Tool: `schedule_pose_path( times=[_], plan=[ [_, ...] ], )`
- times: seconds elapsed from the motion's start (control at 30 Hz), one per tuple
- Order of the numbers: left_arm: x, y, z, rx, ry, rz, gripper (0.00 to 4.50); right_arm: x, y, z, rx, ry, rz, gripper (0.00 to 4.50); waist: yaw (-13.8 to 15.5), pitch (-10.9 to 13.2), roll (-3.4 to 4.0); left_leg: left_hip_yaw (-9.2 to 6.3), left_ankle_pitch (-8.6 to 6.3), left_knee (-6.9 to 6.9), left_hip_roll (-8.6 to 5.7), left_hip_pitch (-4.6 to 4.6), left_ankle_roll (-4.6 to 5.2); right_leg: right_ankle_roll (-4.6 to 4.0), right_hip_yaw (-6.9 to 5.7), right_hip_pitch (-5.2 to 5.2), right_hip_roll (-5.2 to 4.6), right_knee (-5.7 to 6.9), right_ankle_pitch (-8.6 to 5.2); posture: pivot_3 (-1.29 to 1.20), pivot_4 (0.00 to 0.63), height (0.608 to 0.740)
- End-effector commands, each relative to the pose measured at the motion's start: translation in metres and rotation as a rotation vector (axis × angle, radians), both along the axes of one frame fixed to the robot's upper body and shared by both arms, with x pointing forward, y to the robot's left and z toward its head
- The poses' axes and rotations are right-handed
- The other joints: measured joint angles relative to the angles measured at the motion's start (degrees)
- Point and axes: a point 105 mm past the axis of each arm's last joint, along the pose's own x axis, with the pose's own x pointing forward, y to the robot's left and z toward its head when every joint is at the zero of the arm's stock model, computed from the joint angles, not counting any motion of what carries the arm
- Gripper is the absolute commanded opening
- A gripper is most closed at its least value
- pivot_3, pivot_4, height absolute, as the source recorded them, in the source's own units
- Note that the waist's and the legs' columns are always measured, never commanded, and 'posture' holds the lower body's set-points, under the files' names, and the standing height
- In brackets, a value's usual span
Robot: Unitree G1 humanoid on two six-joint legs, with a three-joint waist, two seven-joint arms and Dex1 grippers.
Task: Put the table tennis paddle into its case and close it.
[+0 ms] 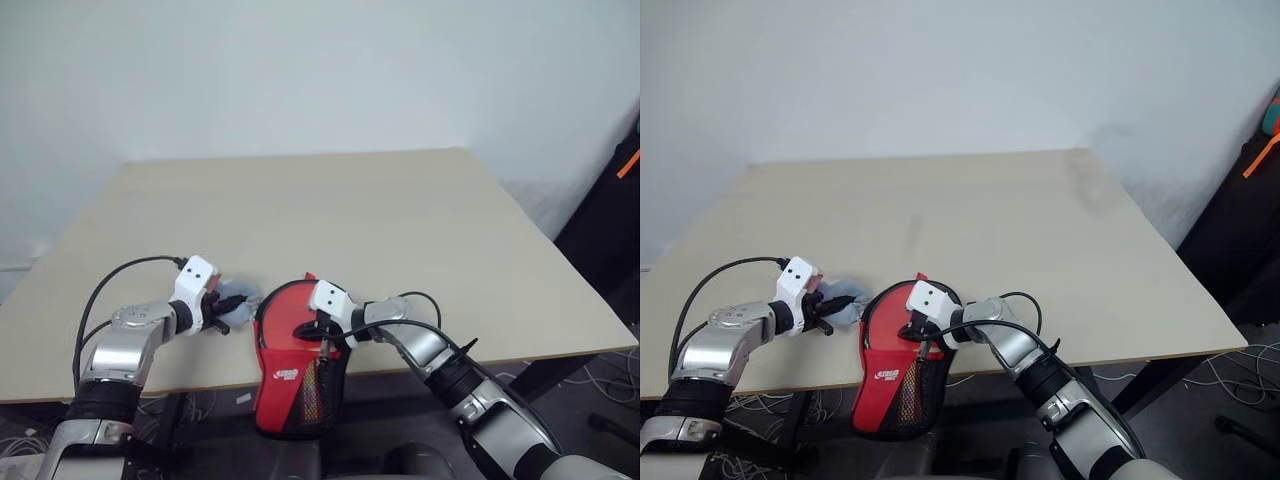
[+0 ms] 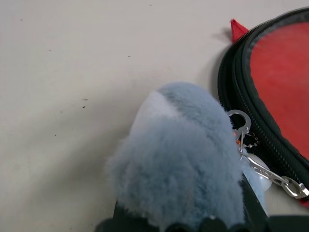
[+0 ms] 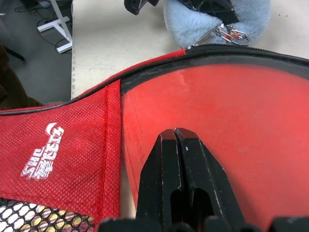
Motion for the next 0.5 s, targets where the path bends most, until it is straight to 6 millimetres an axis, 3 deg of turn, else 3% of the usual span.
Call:
schedule_pose_path(
  times=[0.03,0.3,0.5],
  plan=[
    [0.014,0.018,0.013,0.004,-0.074,0.13,0.45,0.002,0.002,0.004,-0.004,-0.013,0.008,0.0,0.01,0.0,0.0,-0.01,0.0,0.0,0.0,0.0,0.0,0.0,0.0,0.0,0.0,0.0,0.0,0.0,0.0,0.707],
    [0.011,0.025,0.002,0.146,-0.052,0.099,0.45,0.002,0.002,0.003,-0.013,-0.011,0.014,0.0,0.0,0.01,0.05,-0.03,0.0,-0.04,-0.01,-0.01,0.0,0.0,-0.01,0.0,0.0,0.0,0.0,0.0,0.0,0.707],
    [0.024,0.034,0.004,0.186,-0.088,0.159,0.45,0.002,0.002,0.002,-0.018,-0.009,0.017,0.0,-0.01,-0.01,0.3,-0.09,0.0,-0.21,0.01,-0.02,0.0,0.0,-0.12,-0.02,0.01,-0.09,0.0,0.0,0.0,0.707]
  ],
)
